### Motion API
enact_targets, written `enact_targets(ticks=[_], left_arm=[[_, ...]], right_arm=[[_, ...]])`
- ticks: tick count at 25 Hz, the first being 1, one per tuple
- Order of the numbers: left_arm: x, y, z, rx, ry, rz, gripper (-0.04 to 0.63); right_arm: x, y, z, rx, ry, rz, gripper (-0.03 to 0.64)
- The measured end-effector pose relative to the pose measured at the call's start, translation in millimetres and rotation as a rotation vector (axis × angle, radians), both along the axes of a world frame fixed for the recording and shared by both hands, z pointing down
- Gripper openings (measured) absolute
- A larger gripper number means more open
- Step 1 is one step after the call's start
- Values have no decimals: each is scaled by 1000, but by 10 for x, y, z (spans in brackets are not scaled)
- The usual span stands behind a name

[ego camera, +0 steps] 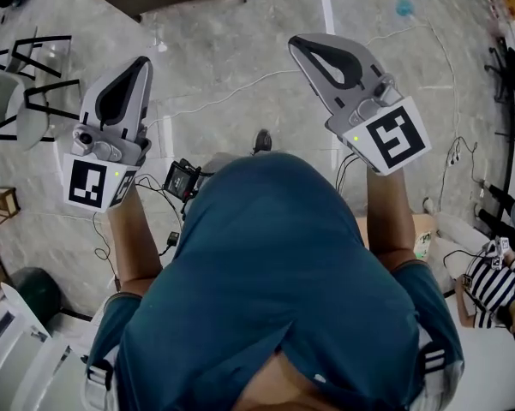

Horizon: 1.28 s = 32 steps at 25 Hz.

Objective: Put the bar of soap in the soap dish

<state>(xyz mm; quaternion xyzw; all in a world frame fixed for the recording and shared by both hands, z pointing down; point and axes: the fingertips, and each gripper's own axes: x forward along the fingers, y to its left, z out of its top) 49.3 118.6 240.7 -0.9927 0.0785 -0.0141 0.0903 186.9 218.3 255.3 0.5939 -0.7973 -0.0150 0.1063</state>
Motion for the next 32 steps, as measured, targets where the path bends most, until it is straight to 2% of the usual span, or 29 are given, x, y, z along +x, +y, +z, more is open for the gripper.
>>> enact_targets(ticks=[9, 18, 24, 32], left_arm=[[276, -445, 62, -9, -14, -56, 3], [458, -1515, 61, -14, -6, -20, 3], [523, -2129, 13, 11, 5, 9, 3], [634, -2656, -6, -2, 13, -24, 3]], right_arm=[[331, -510, 68, -4, -9, -56, 14], [472, -1541, 73, -5, -10, -13, 13], [544, -2141, -23, 27, 12, 25, 14], [647, -2759, -80, 24, 21, -24, 14]])
